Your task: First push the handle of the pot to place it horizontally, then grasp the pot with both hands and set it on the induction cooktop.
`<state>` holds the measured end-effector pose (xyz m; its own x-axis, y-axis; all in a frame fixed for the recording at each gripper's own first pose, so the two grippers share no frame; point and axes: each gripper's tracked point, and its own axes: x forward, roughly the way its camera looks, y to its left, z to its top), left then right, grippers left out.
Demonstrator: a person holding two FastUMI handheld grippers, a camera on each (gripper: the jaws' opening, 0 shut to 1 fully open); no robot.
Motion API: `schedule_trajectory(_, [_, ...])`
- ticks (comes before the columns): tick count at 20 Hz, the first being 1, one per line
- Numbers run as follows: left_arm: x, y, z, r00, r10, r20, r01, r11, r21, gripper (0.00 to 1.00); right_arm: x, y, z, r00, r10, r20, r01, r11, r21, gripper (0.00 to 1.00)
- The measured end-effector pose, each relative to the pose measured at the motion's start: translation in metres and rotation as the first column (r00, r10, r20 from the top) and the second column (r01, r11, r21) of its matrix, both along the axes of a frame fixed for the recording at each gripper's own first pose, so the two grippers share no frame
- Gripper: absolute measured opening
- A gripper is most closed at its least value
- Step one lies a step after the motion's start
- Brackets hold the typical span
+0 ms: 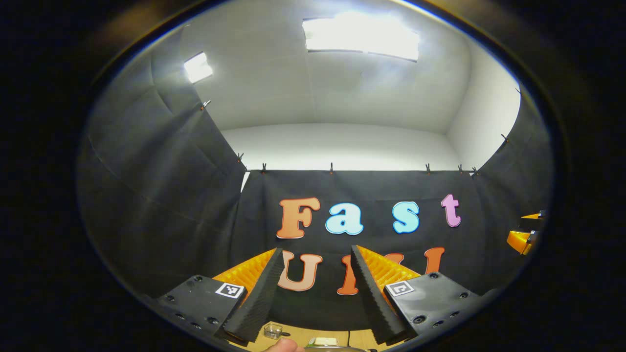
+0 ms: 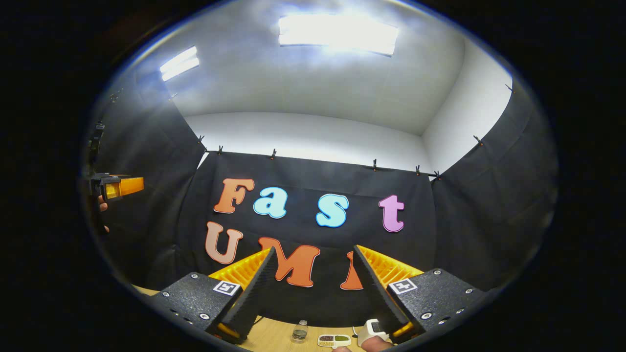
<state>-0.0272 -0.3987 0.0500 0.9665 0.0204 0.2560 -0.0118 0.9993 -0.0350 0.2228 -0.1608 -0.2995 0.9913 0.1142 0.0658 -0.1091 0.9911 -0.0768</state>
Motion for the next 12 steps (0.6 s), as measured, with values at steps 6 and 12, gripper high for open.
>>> schedule_trajectory(6, [-0.012, -0.002, 0.021, 0.997, 0.016, 0.079, -0.017, 1.0, 0.01, 0.89, -0.002, -0.005, 0.014, 1.0, -0.021, 0.023, 0.02, 0.999, 0.025, 0.97])
schedule_trajectory(12, [0.003, 0.007, -0.005, 0.998, 0.057, -0.023, -0.056, 0.998, 0.039, 0.89, -0.007, 0.004, 0.023, 0.999, 0.015, 0.044, -0.017, 0.999, 0.037, 0.95])
